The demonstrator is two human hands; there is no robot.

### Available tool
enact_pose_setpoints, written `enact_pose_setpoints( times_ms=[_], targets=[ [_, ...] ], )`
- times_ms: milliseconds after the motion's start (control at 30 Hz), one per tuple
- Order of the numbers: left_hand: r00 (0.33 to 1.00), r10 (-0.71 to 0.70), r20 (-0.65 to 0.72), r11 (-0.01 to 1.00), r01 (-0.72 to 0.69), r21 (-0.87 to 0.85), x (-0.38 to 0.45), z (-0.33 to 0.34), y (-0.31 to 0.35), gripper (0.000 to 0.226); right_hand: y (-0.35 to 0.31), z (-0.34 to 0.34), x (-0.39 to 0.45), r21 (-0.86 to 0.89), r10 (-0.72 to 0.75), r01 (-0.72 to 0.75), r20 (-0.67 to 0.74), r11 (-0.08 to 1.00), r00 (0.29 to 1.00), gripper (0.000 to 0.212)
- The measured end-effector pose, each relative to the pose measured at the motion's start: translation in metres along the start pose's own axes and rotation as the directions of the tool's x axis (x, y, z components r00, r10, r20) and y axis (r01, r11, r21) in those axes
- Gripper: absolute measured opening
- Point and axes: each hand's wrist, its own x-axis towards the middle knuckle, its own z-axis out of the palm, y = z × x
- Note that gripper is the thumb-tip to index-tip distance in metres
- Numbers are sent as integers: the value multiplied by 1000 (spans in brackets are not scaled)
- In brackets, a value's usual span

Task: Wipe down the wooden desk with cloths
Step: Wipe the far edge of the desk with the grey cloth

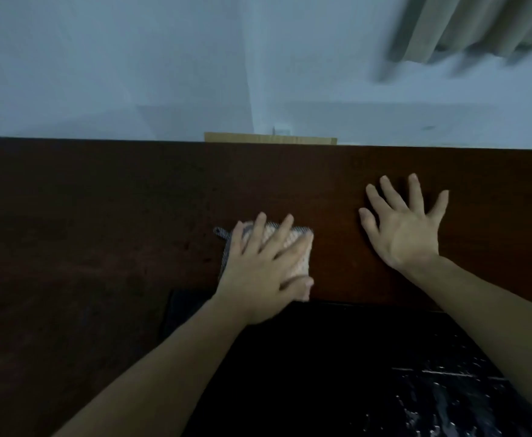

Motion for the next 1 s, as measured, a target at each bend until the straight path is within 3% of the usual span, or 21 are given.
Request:
enact_pose_setpoints(
  times_ms=[100, 200, 367, 467, 700, 833, 1000],
  targets=[
    [993, 111, 38, 994, -111, 4, -33, 7, -12, 72, -33, -6, -15, 61, -106, 111, -80, 992, 991, 73],
    [995, 91, 35, 996, -91, -1, -38, 6, -31, 72, -86, -5, -20, 158, -215, 220, -47, 963, 975, 66],
    [996, -69, 52, 998, 69, -5, -14, -7, -69, 70, -115, 5, -10, 136, -170, 161, 59, 978, 984, 59],
    [991, -135, -25, 990, 135, 26, 4, -10, -97, 76, -116, 4, -11, 113, -154, 147, 60, 983, 986, 59],
    [978, -210, -4, 977, 210, 41, 53, -33, -125, 82, -120, 5, -11, 123, -141, 134, 53, 983, 989, 60],
    [994, -111, 9, 993, 111, 50, 33, -29, -115, 76, -121, 6, -12, 125, -137, 131, 40, 984, 990, 66],
    [987, 161, 12, 987, -161, 19, -28, -7, -108, 70, -123, 3, -12, 121, -132, 125, 49, 985, 990, 70]
  ],
)
